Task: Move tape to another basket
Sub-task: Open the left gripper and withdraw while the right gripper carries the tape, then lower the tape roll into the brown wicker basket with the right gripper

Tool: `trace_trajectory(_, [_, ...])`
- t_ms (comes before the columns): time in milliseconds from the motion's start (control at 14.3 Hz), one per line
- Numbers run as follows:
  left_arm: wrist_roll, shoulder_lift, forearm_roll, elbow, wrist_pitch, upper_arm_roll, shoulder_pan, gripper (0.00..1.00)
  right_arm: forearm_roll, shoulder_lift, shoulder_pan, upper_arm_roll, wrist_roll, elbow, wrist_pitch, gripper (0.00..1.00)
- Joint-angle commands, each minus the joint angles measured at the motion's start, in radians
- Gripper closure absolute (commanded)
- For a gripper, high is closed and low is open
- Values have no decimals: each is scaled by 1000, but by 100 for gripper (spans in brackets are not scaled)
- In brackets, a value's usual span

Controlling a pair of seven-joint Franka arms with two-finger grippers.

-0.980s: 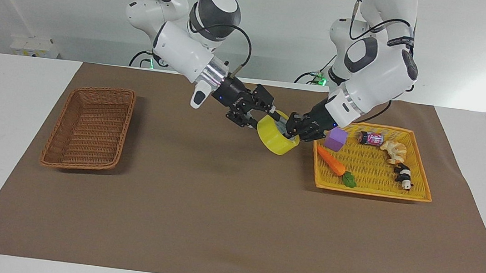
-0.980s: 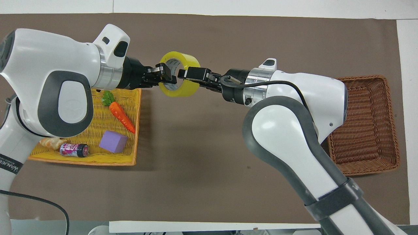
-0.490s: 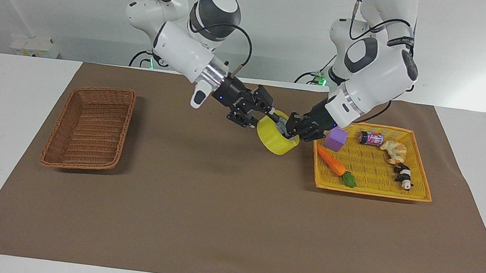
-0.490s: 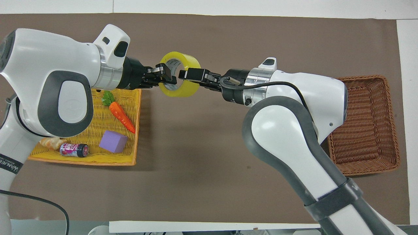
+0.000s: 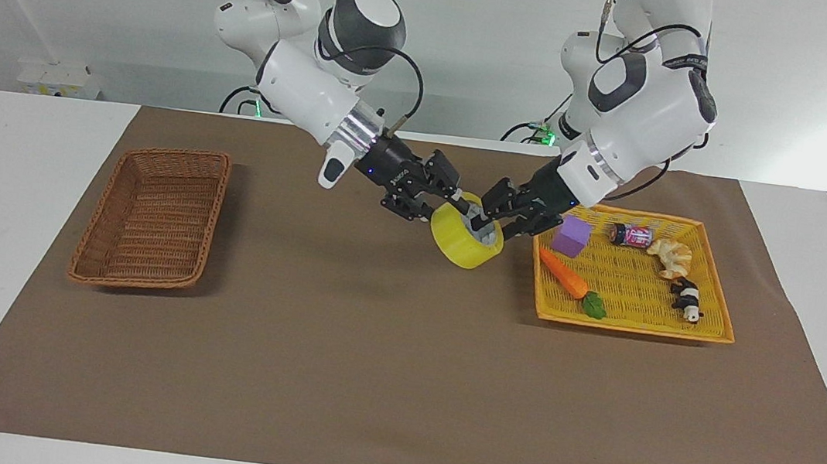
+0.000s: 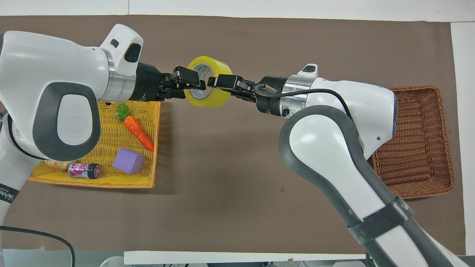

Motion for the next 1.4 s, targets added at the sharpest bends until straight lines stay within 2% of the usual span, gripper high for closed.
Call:
trace_trajectory(0, [-23,-39,72,35,-96,25,-8,1,1,-7,-52,1,-2,4,-61,100])
trace_trajectory(210, [-23,-50,159,61,-216,42,70,1,-1,-30,-204,1,-55,-22,-226,100])
trace_trajectory(420, [25,-61,300,66,-353,54,190,1,-4,-68,-444,-1,-118,-69,-482,100])
trace_trajectory(630, [154,-70,397,66,-426,54,291,1,-166,-72,-676,-1,-179,-68,-768,100])
trace_trajectory(770, [232,-79,466,66,-453,54,352,1,-255,-44,-836,-2,-349,-68,-939,100])
trace_trajectory(980, [254,-93,540,76,-484,56,377,1,-449,-26,-976,-1,-514,-68,-1063,100])
trace_trajectory(1120, [256,-92,545,96,-516,57,377,1,-542,-13,-1046,-1,-618,-71,-1083,100])
trace_trajectory(1330, [256,-96,549,99,-550,54,376,1,-565,124,-1137,1,-744,-31,-1100,100])
